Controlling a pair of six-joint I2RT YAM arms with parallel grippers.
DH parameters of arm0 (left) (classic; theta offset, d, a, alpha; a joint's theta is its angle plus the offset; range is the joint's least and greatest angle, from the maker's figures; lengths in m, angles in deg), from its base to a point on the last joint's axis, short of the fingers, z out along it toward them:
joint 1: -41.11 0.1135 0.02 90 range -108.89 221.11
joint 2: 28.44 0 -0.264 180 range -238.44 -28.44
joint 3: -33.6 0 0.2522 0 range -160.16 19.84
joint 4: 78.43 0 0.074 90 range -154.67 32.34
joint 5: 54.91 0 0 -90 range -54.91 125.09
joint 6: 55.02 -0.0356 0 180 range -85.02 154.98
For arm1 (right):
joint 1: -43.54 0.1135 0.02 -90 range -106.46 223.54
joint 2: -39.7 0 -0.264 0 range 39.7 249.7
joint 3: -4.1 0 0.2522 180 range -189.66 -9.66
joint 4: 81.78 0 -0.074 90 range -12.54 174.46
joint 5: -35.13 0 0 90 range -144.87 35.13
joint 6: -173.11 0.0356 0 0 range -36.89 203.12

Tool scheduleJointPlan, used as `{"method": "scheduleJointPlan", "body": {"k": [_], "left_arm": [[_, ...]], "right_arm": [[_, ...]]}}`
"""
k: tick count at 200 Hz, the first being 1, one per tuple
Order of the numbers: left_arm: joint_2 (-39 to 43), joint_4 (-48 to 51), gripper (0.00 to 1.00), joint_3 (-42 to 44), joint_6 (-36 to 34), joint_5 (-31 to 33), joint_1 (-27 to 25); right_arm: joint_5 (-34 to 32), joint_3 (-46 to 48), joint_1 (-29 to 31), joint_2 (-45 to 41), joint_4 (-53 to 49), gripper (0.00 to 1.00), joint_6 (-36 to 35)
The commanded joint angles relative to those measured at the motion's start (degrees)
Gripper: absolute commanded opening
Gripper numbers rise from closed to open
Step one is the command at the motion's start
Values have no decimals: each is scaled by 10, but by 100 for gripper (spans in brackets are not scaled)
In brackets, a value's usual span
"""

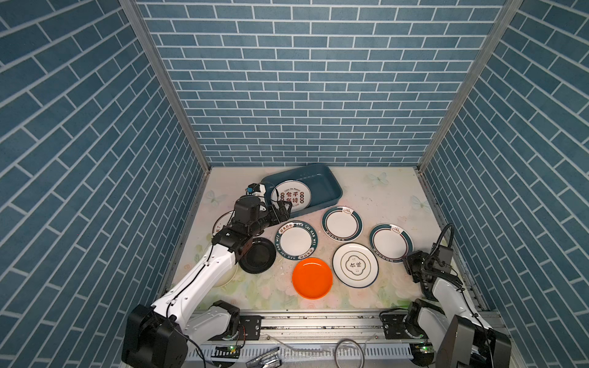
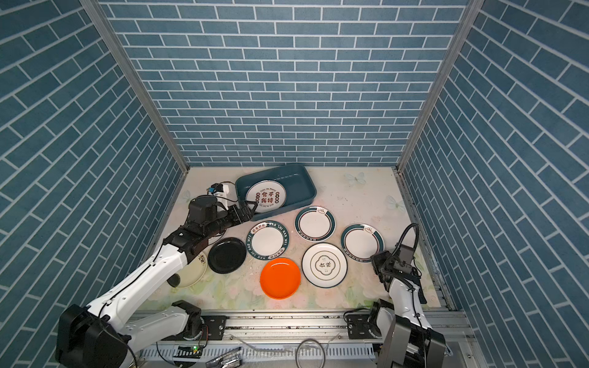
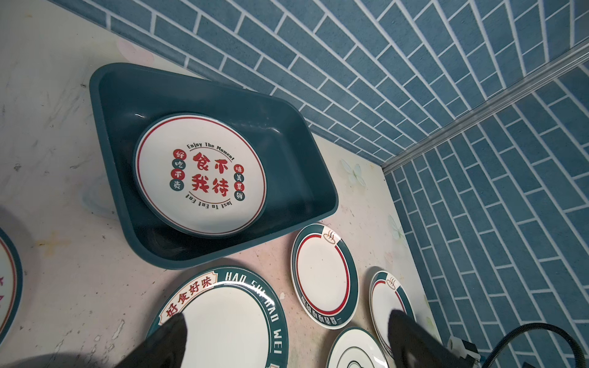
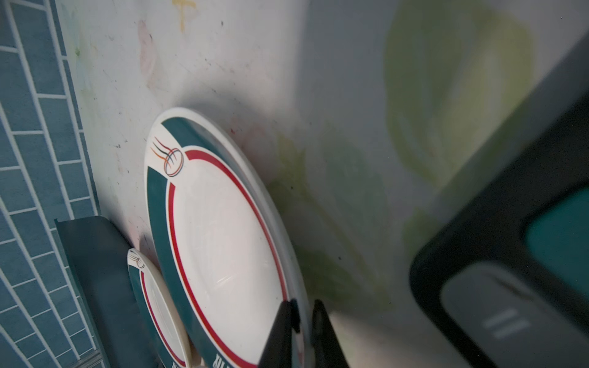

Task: Place the plates into the plastic bin on the countertop
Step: 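Grip the rim of the green-rimmed plate with the right gripper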

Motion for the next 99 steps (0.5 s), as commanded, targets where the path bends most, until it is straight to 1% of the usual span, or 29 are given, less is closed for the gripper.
{"method": "scheduleJointPlan", "body": {"k": [1,17,99], "left_arm": [[-7,5,100,-8,1,4,-3],[-9,4,100,-7,0,5,-3],[-11,1,100,2,-3,11,-2]], "right_arm": [[-36,3,-4,-3,-46,10,-8],[-32,1,-5,-7,-48,6,-7],[-1,-21,-6,-34,-50,1,-7]]}}
